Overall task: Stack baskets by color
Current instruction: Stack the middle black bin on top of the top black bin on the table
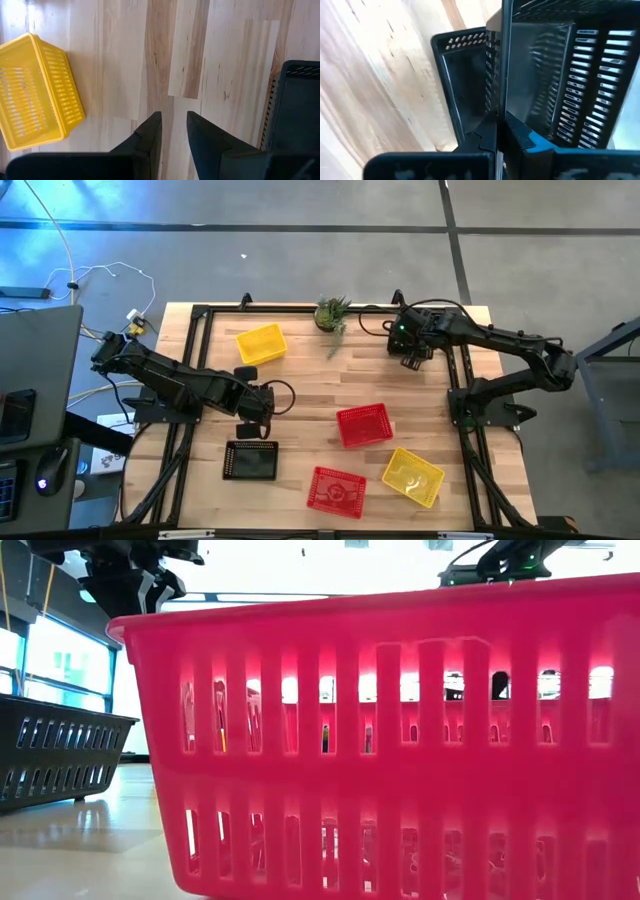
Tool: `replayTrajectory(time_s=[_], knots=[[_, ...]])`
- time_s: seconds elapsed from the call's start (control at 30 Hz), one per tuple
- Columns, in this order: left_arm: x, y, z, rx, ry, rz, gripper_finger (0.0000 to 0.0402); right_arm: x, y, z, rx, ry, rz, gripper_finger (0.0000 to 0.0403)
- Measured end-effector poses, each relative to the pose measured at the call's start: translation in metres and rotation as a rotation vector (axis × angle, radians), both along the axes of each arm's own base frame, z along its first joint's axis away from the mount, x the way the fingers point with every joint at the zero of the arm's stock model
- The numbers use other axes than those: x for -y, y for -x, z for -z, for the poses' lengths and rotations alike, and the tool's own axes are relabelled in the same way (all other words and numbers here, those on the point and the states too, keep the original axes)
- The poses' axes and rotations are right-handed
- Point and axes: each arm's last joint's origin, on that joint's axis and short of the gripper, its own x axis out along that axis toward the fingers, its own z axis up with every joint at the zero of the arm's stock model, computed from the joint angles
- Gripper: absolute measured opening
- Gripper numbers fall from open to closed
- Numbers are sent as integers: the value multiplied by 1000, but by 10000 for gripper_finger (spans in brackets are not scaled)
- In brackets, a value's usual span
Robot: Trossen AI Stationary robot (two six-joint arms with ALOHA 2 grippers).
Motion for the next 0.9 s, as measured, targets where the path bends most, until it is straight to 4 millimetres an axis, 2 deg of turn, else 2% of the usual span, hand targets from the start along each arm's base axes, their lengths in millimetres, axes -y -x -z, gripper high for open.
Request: replayTrajectory(time_s=[0.6,0.9], knots=[[0,0,0,2,1,-2,78,-1,-1,1,24,-43,-27,0],[0,0,0,4,2,-10,78,-5,7,22,-41,-69,-26,0]])
